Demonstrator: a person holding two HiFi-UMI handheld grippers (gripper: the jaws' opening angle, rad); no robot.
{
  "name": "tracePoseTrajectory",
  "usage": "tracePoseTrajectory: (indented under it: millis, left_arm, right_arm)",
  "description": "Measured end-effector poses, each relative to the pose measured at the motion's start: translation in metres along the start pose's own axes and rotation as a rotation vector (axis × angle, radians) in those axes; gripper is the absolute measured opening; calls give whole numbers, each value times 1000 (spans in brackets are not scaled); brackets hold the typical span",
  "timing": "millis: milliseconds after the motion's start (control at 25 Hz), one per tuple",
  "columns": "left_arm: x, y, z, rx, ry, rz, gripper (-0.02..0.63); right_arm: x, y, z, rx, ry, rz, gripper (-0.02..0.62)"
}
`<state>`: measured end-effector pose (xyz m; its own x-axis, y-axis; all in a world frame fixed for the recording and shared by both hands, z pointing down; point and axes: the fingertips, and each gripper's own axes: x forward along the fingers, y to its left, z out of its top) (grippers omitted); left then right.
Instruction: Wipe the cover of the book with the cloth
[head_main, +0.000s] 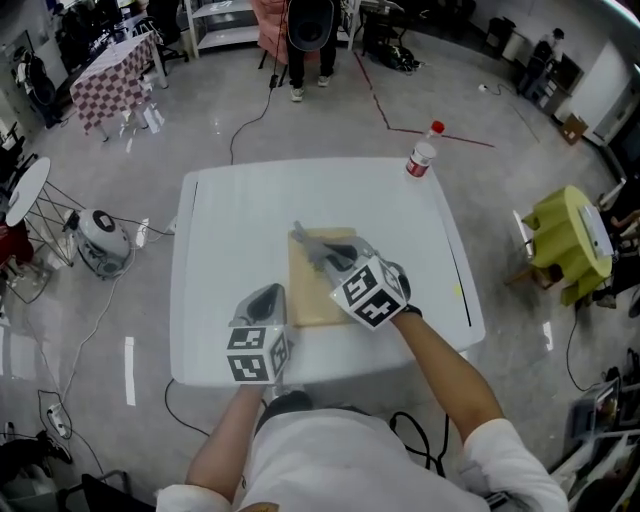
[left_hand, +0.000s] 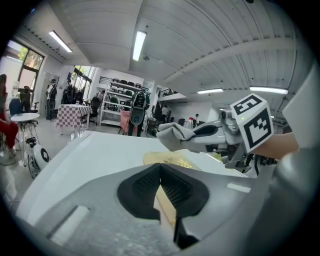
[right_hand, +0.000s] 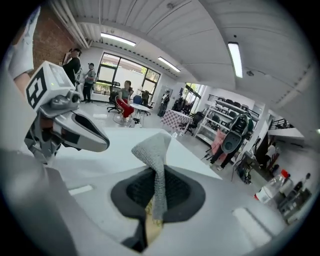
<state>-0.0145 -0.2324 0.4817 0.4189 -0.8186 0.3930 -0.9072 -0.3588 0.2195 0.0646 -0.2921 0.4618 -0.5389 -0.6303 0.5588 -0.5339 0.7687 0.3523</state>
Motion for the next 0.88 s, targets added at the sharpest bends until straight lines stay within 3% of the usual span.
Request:
tracePoseTrajectory:
  millis: [280, 440, 880]
  left_arm:
    - [7, 3, -3, -4, 14, -21, 8]
    - [7, 12, -5, -18, 17, -9, 8]
    - [-2, 19, 0, -28, -8, 25, 8]
  right_arm:
    - [56, -11, -2, -58, 60, -23, 17]
    - [75, -6, -10, -67, 101, 6, 17]
    - [43, 36, -29, -39, 95, 85, 17]
